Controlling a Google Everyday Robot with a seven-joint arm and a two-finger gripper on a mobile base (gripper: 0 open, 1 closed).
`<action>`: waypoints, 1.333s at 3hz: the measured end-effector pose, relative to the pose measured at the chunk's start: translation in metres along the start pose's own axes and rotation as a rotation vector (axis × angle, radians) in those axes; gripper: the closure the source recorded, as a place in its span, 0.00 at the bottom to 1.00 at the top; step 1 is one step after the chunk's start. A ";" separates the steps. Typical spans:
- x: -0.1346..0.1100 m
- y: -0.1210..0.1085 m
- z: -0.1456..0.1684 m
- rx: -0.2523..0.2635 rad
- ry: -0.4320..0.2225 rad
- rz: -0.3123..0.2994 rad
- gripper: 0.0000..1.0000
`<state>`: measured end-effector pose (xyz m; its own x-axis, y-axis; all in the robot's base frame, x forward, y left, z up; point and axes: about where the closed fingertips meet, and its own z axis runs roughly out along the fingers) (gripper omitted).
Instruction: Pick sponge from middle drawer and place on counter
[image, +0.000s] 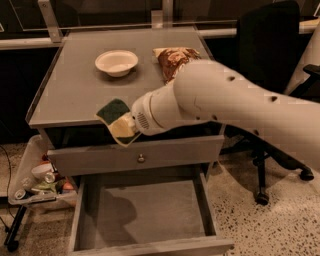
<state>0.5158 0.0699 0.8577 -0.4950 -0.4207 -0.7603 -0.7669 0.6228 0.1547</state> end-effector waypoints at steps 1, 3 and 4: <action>-0.042 -0.012 -0.009 0.014 -0.009 -0.054 1.00; -0.097 -0.038 0.021 -0.007 0.012 -0.126 1.00; -0.105 -0.055 0.042 -0.019 0.025 -0.126 1.00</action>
Offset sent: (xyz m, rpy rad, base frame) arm 0.0979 0.0355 0.0668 -0.0741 -0.0768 0.0881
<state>0.6272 0.1071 0.9029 -0.4036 -0.5112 -0.7588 -0.8315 0.5510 0.0711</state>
